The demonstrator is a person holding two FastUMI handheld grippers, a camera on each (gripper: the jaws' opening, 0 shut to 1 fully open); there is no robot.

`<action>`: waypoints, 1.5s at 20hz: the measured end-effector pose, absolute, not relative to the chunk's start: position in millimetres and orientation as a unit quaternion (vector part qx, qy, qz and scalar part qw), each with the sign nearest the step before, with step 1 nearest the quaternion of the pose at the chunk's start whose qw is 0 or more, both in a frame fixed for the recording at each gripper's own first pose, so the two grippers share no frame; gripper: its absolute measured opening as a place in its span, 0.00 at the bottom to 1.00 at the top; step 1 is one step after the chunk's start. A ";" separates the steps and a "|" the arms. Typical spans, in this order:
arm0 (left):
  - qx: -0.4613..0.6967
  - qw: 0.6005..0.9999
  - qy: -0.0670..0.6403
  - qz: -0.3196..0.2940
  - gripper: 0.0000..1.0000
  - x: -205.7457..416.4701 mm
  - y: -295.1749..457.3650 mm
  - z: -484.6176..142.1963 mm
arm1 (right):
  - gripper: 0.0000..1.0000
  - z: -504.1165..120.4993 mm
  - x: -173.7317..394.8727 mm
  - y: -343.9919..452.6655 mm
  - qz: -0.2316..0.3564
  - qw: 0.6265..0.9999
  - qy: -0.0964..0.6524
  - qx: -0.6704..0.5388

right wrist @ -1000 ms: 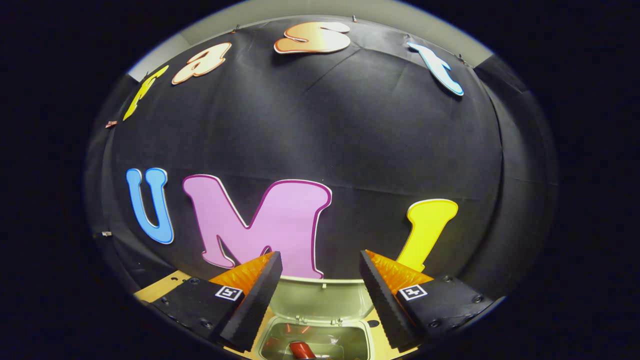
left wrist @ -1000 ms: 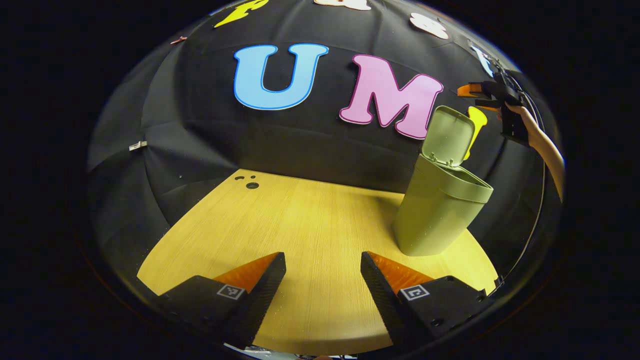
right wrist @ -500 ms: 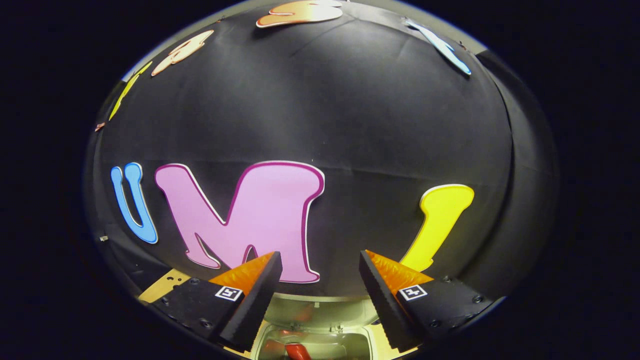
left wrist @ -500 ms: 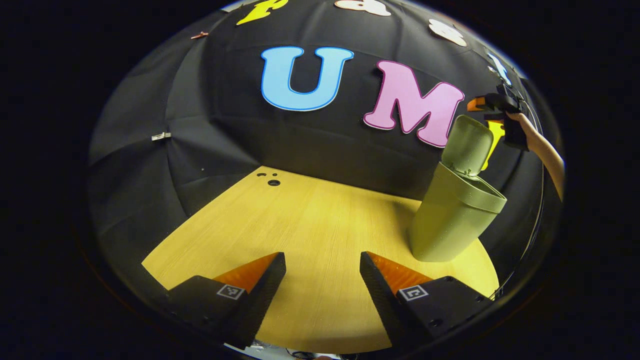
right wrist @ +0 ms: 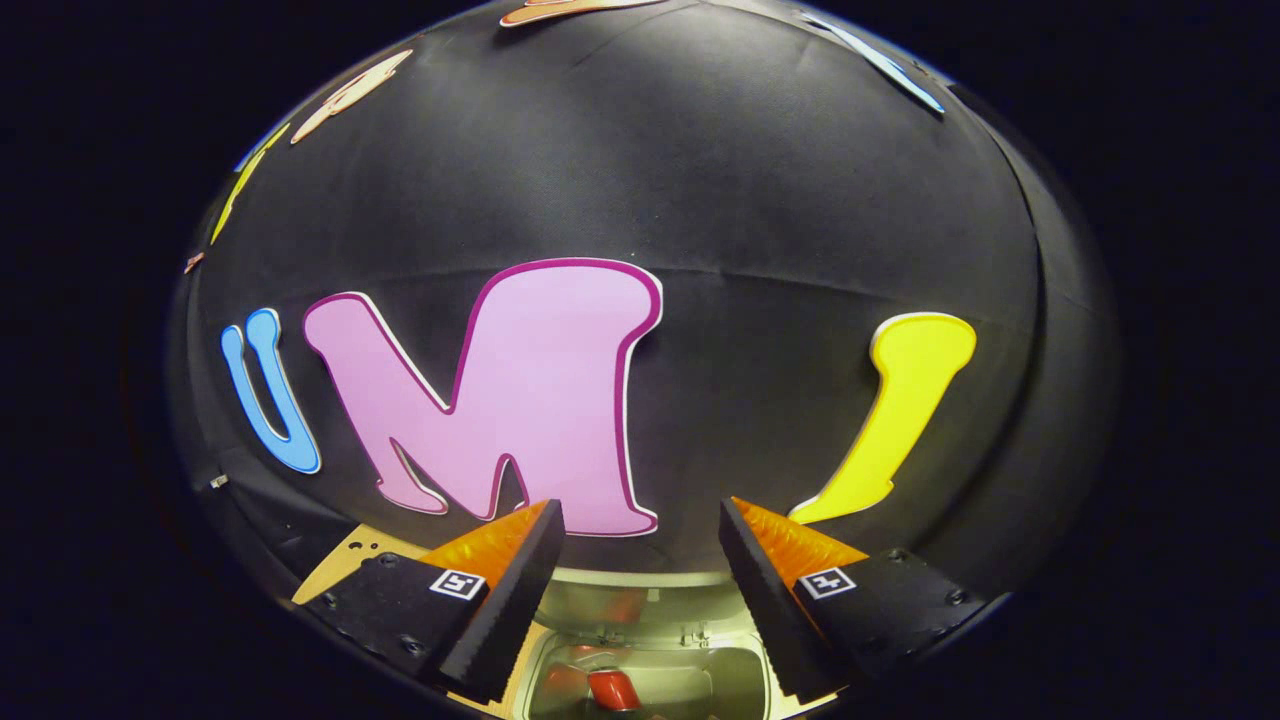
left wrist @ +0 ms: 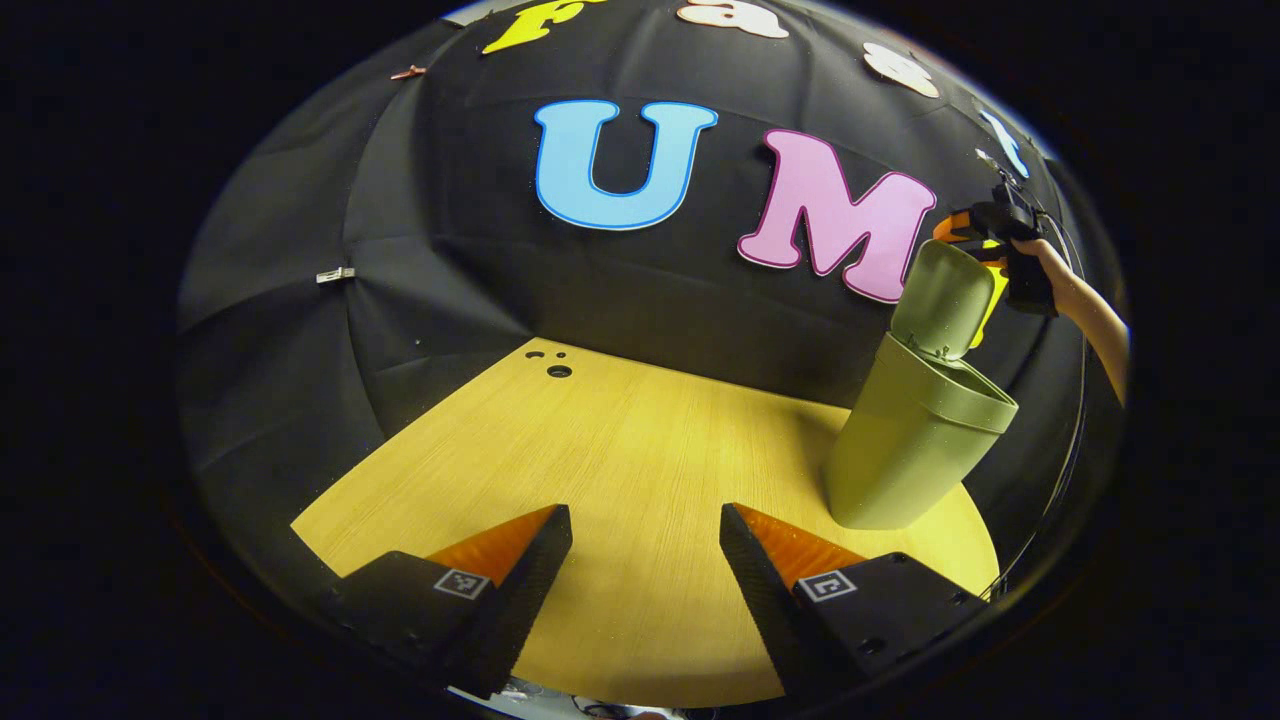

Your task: Press the lid of the desktop garbage bin to open it, pick up the crumpled paper on the desktop and throw it into the bin, then pick up the pop can on the desktop and drop it into the bin, and finally close the garbage bin lid.

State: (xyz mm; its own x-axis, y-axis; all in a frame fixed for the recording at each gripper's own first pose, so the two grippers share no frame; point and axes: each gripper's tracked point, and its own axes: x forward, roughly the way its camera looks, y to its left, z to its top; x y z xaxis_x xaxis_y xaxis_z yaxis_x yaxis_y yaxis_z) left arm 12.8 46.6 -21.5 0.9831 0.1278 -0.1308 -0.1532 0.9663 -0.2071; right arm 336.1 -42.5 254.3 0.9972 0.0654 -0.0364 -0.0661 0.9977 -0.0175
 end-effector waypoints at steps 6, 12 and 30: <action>-0.100 0.992 0.064 0.050 0.96 22.4 44.5 -26.1 | 0.98 236.2 299.2 -43.9 0.034 0.999 0.022 -0.008; -0.080 0.994 0.069 0.024 0.96 27.0 39.2 -27.4 | 0.97 194.2 257.1 -50.3 0.033 0.999 0.043 0.000; -0.057 0.994 0.095 -0.018 0.96 32.1 17.0 -46.3 | 0.98 59.7 216.3 -66.1 -0.005 0.993 0.116 -0.003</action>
State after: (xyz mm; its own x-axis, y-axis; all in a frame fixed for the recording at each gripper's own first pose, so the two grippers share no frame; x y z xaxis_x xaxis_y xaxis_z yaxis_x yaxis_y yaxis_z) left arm 32.1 17.0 -46.3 0.9814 -0.0460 -0.1866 0.0244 0.9929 -0.1168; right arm 216.3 -66.1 59.7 0.9729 -0.0101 -0.2311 0.0085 0.9999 -0.0078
